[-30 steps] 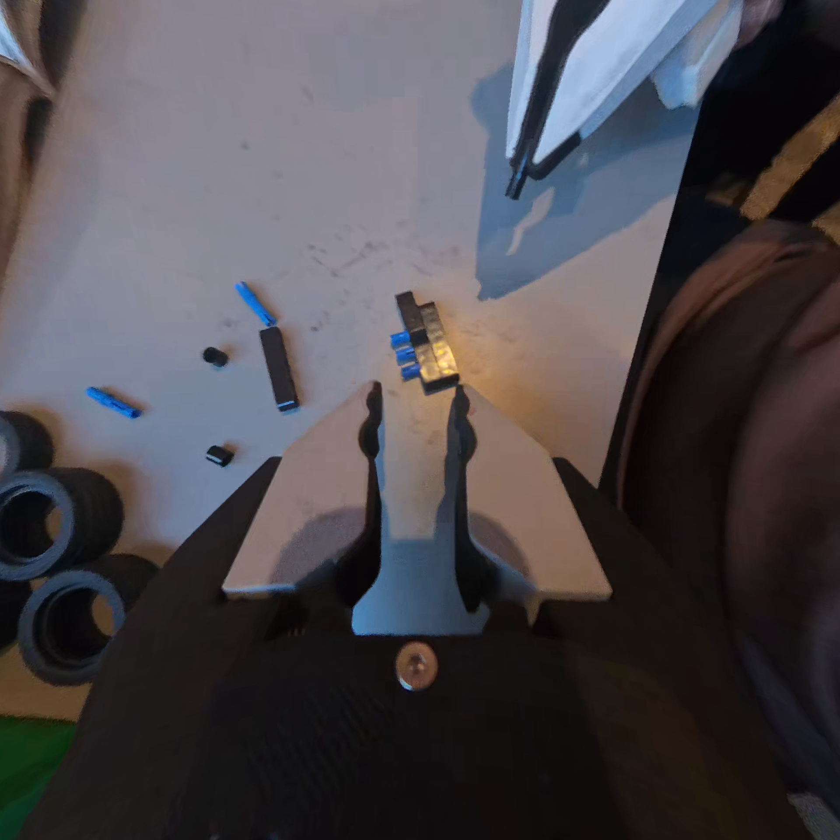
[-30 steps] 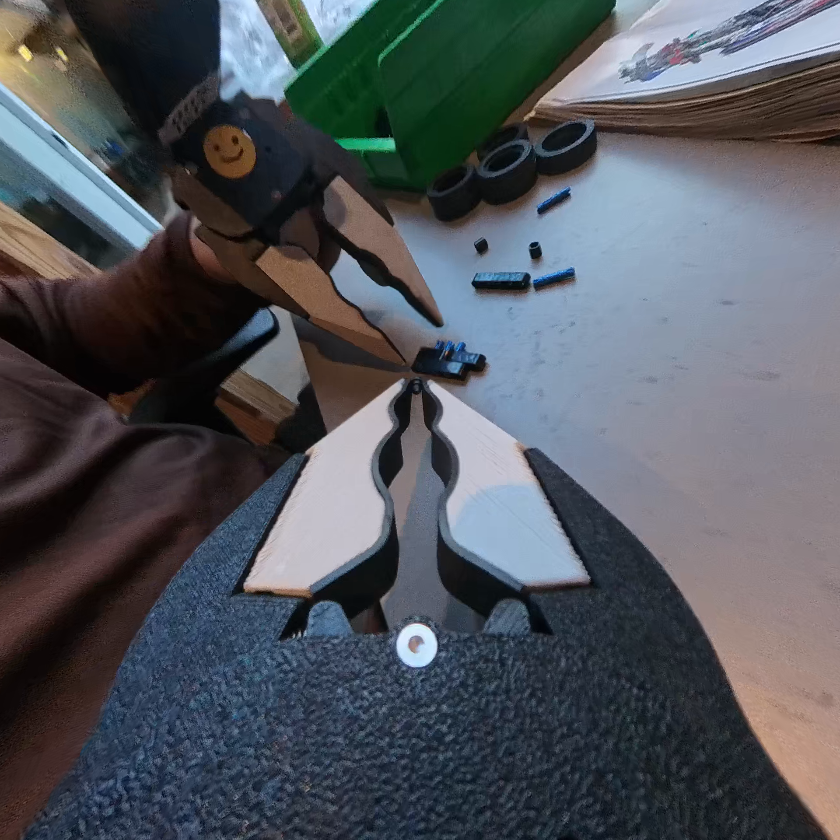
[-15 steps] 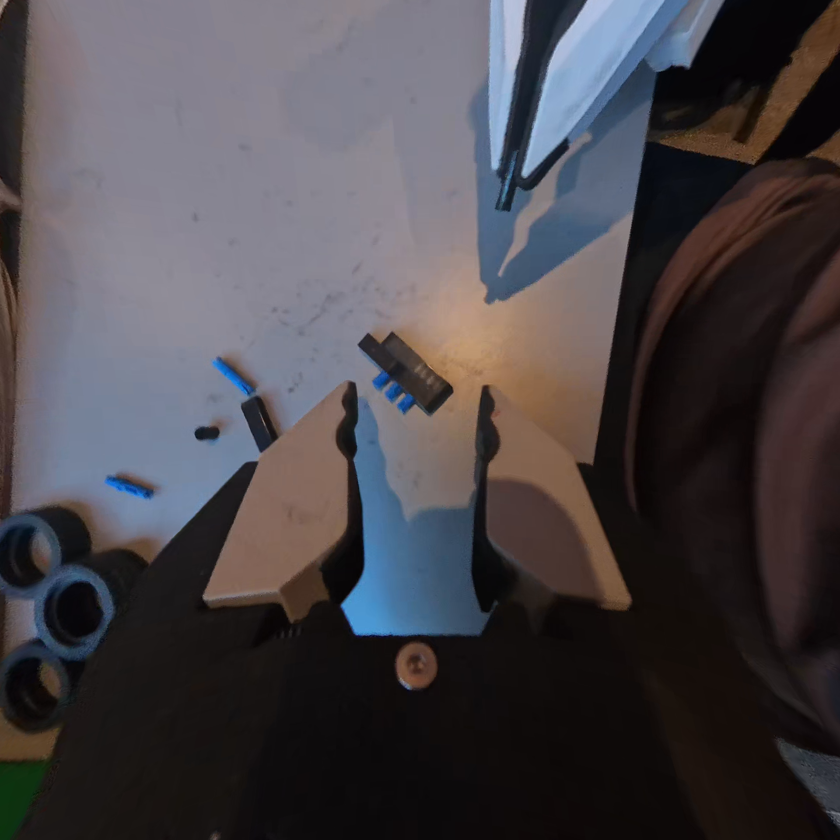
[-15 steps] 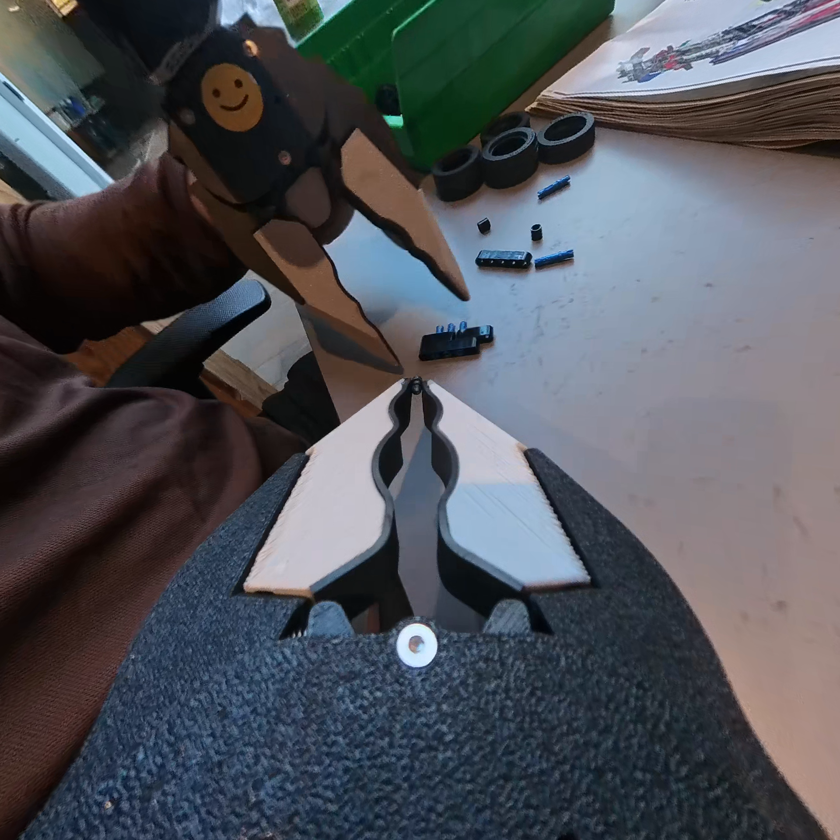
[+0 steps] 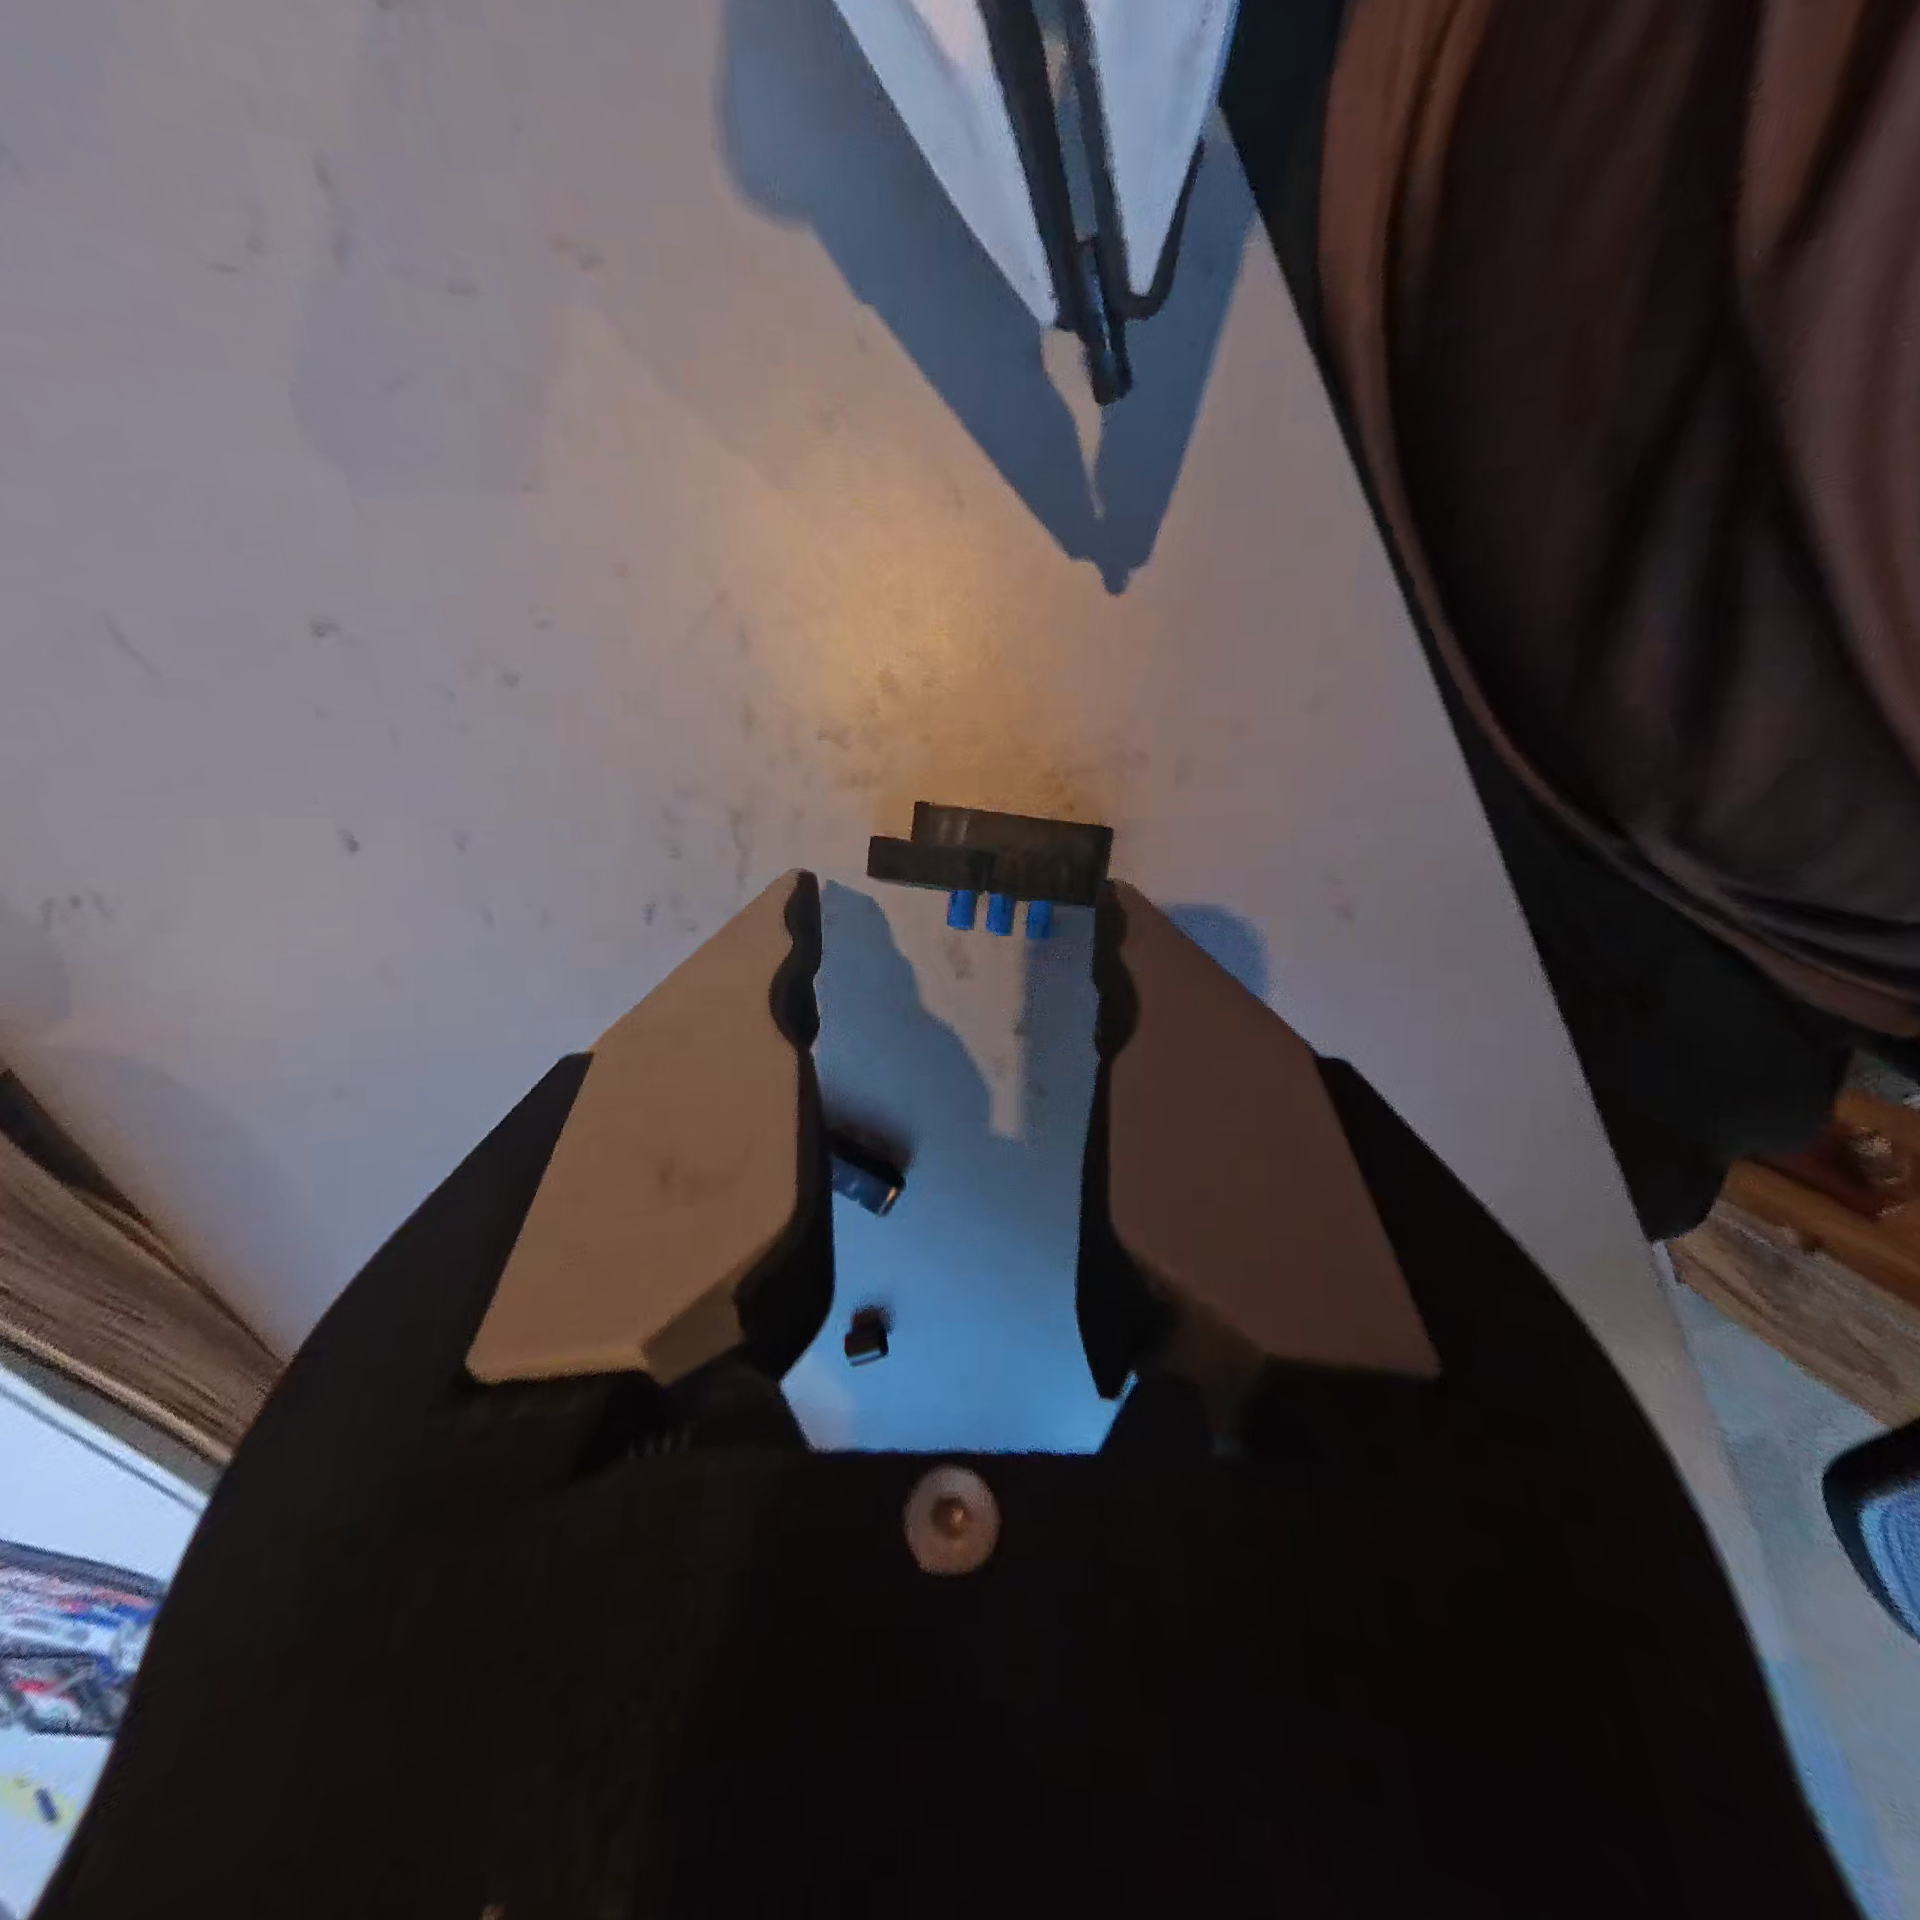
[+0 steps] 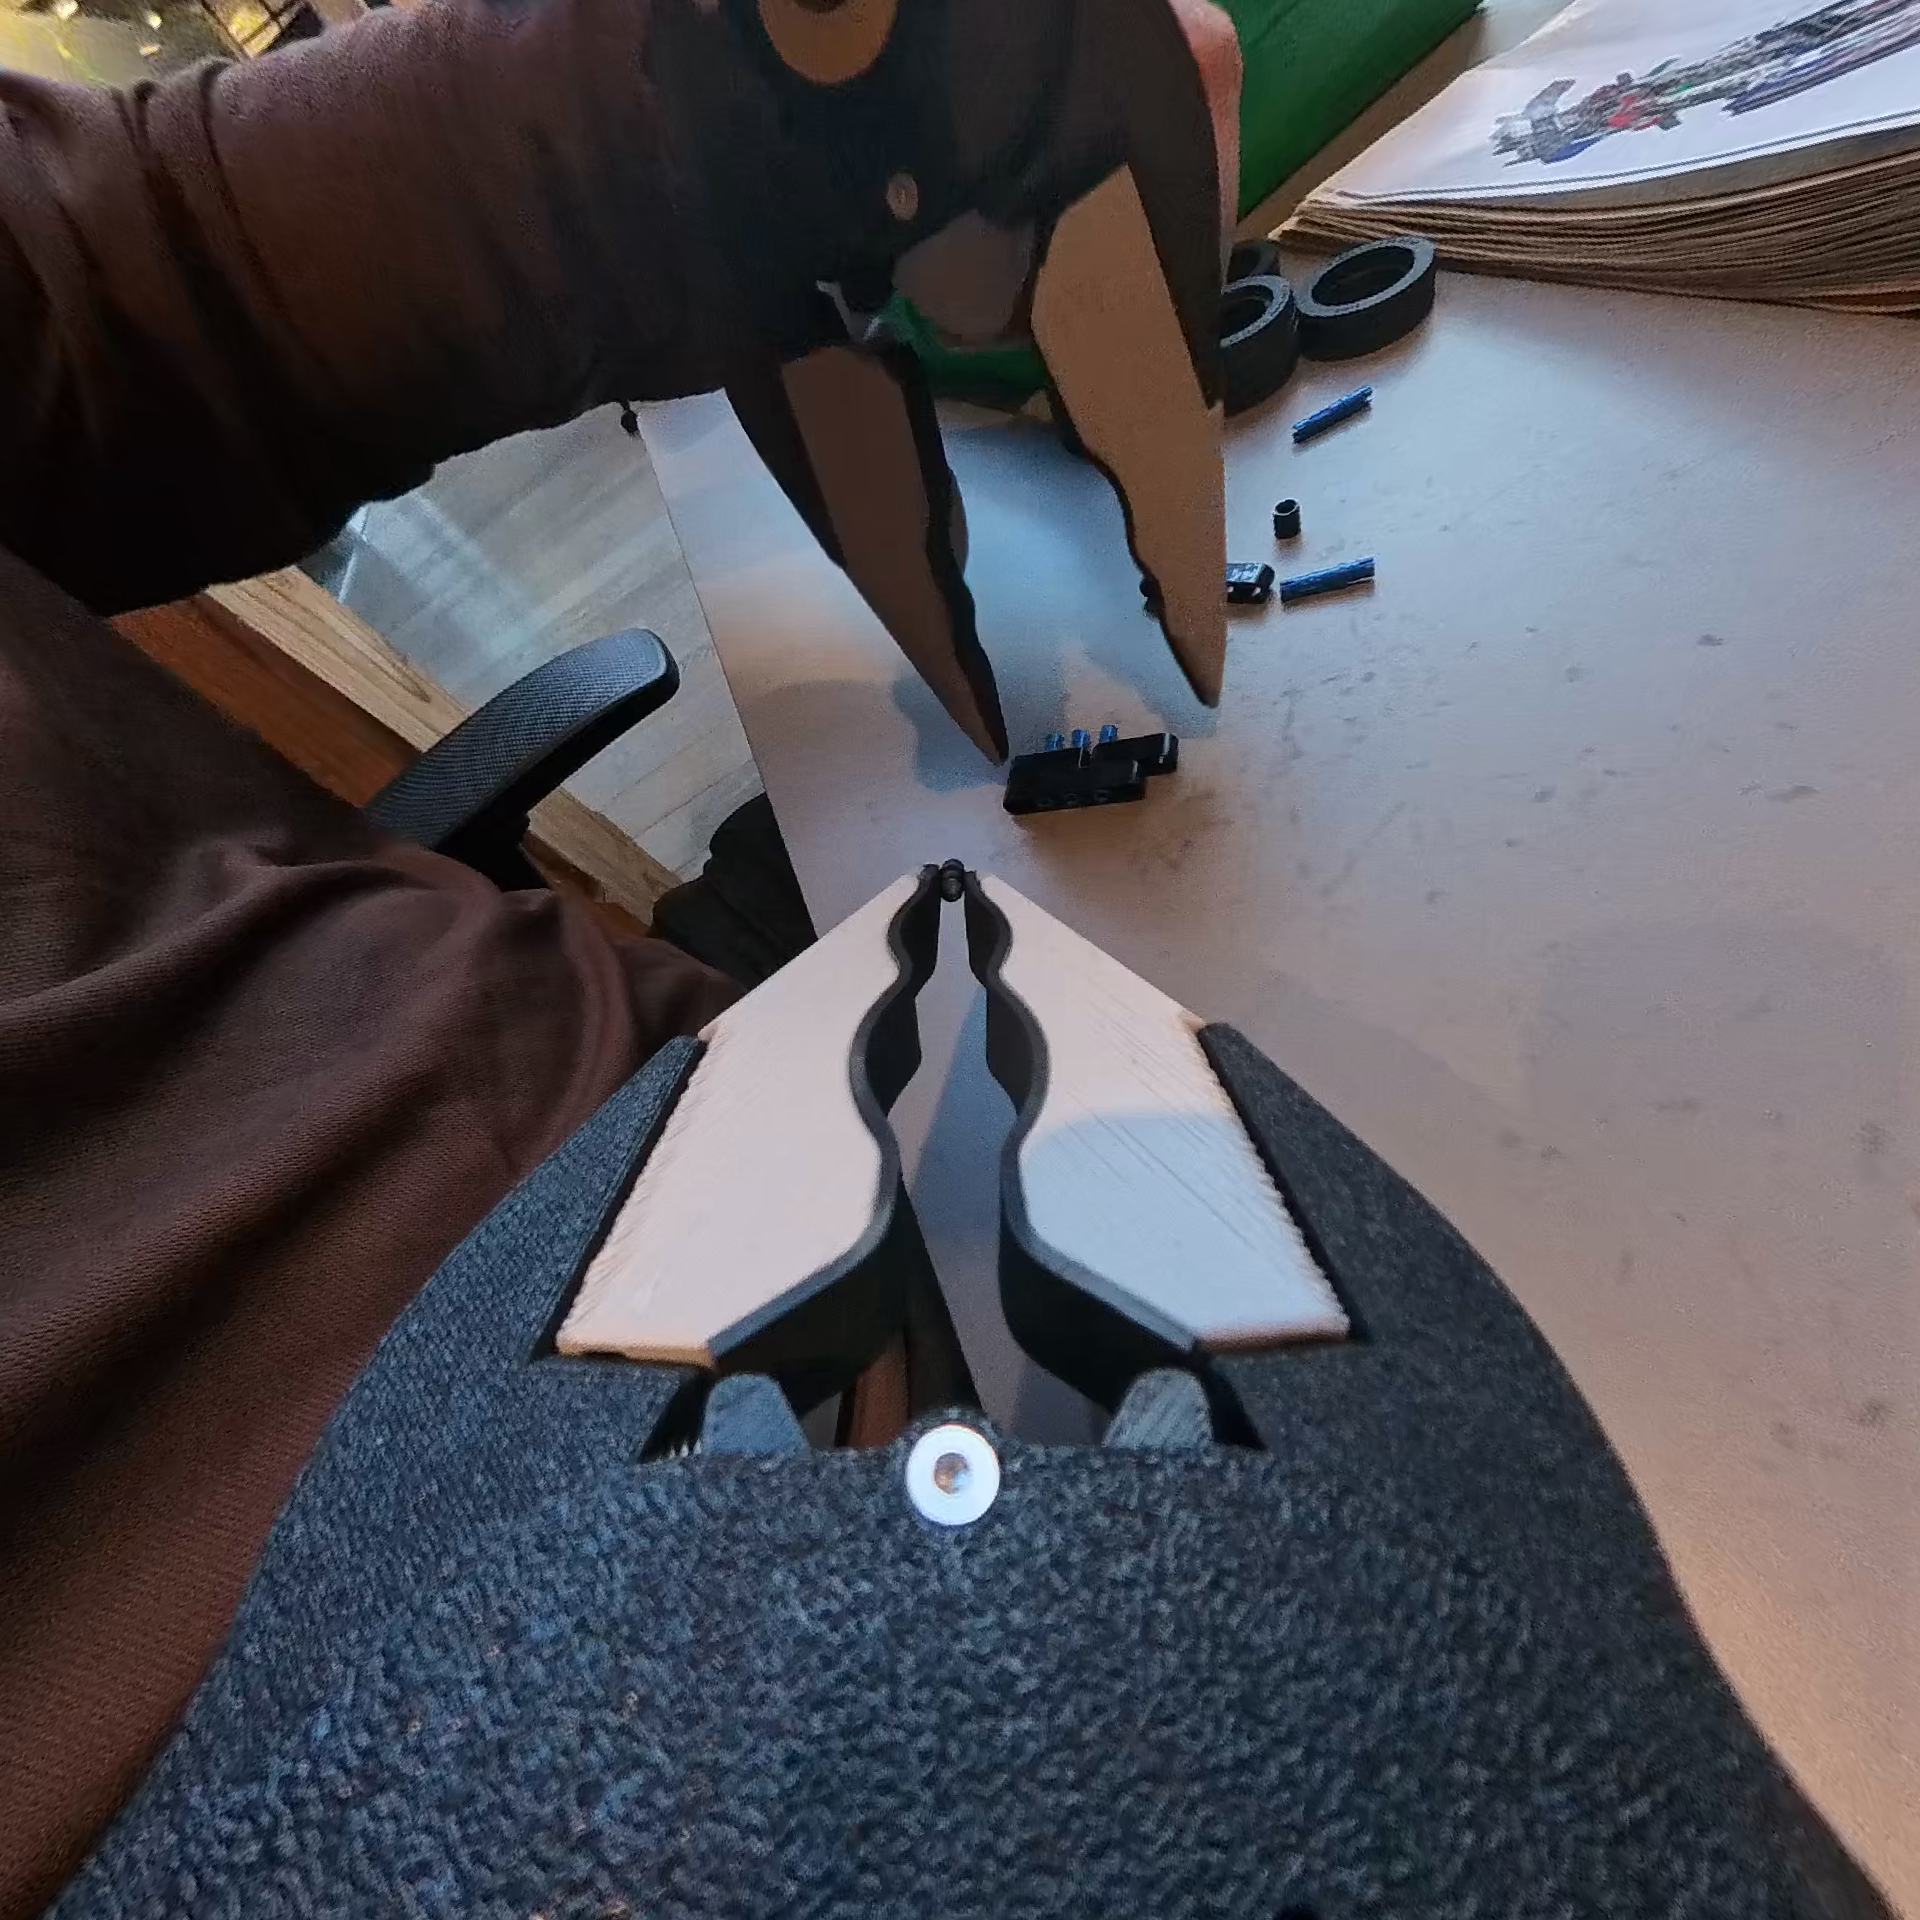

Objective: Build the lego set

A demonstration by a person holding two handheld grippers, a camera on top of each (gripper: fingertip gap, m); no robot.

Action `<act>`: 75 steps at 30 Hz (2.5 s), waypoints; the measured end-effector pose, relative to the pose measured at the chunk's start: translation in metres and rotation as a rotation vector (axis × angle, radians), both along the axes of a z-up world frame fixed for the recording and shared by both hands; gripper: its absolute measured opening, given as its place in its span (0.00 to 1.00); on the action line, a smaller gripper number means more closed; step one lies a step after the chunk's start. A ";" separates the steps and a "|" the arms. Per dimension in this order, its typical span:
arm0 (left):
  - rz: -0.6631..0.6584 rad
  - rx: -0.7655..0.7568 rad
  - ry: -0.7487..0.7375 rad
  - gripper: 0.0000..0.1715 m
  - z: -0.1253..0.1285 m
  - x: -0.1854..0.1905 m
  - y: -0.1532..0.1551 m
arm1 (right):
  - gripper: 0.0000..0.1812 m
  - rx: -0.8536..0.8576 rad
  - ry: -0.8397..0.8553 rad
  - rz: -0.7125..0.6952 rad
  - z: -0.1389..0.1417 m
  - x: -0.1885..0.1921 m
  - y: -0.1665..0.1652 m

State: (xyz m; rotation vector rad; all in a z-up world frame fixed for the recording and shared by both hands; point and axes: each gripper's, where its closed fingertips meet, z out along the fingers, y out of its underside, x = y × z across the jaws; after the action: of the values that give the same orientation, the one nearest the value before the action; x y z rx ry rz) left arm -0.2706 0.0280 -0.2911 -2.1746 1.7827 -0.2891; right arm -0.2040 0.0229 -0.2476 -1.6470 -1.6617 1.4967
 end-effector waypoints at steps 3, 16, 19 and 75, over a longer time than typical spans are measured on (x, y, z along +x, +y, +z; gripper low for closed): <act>-0.009 0.015 0.017 0.34 -0.009 0.001 0.002 | 0.02 -0.011 0.005 -0.010 0.000 0.001 0.004; 0.061 -0.023 -0.125 0.27 -0.011 0.011 -0.007 | 0.02 -0.019 0.002 0.006 -0.002 -0.001 0.004; 0.132 -0.008 -0.181 0.27 -0.011 0.015 -0.003 | 0.02 0.002 0.015 0.001 -0.001 -0.001 0.006; 0.363 0.054 -0.464 0.27 -0.007 0.065 -0.039 | 0.02 0.154 -0.180 0.074 -0.046 -0.005 -0.021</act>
State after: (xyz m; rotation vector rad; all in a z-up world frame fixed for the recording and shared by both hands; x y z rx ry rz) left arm -0.2057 -0.0113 -0.2983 -2.1202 1.1160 -0.5895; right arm -0.2087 0.0022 -0.2937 -1.6947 -1.9013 1.2484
